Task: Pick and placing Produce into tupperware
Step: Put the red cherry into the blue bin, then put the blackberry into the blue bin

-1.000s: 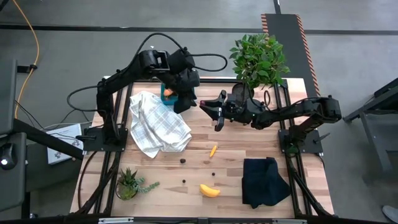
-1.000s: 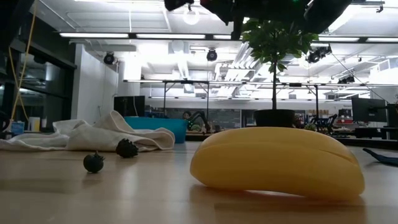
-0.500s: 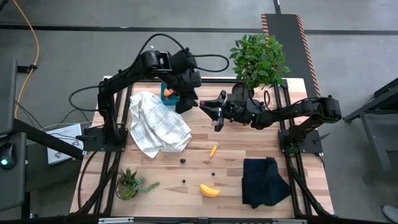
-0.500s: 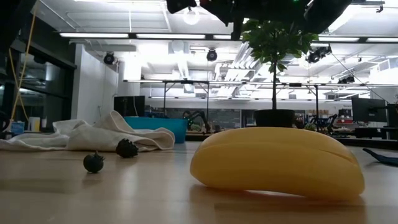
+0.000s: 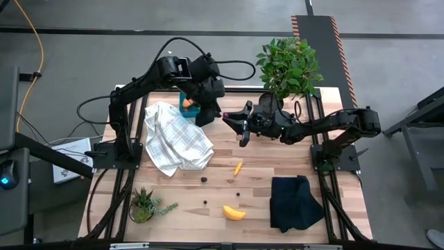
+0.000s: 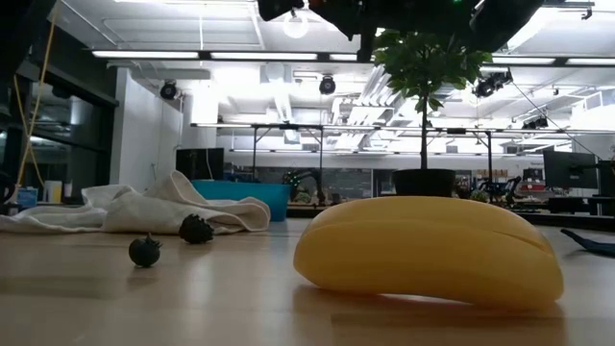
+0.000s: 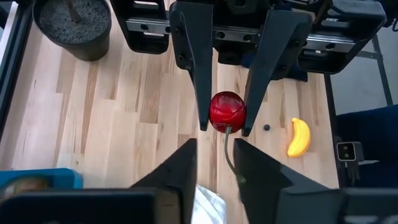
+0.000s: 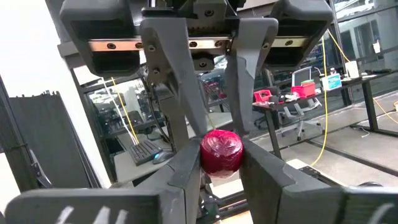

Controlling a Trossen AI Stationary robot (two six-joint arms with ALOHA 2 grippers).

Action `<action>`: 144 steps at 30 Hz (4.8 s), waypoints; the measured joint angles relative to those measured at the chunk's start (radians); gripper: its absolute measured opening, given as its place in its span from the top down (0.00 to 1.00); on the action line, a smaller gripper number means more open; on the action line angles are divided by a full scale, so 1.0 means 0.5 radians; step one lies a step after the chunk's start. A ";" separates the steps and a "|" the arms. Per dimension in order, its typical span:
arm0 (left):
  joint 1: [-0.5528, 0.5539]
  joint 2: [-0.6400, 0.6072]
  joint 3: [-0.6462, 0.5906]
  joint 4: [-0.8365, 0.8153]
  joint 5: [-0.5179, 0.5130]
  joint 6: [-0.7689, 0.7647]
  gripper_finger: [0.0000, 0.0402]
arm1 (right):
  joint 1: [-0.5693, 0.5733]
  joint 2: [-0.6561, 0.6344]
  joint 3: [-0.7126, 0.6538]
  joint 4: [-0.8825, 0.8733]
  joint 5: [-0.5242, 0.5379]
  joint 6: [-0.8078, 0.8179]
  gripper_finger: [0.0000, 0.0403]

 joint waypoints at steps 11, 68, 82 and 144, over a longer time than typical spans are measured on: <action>0.000 -0.002 0.000 0.000 0.002 0.007 0.98 | 0.000 0.000 0.000 0.000 0.001 0.000 0.78; 0.089 -0.002 0.000 -0.156 -0.130 -0.070 1.00 | -0.009 -0.005 0.000 0.284 0.025 -0.019 0.56; 0.425 0.087 0.002 -0.261 -0.714 -0.264 1.00 | -0.004 -0.006 0.000 0.127 -0.065 0.193 0.56; 0.838 0.360 -0.890 0.060 -0.601 -0.129 0.74 | -0.053 -0.008 0.000 -0.120 -0.196 0.288 0.56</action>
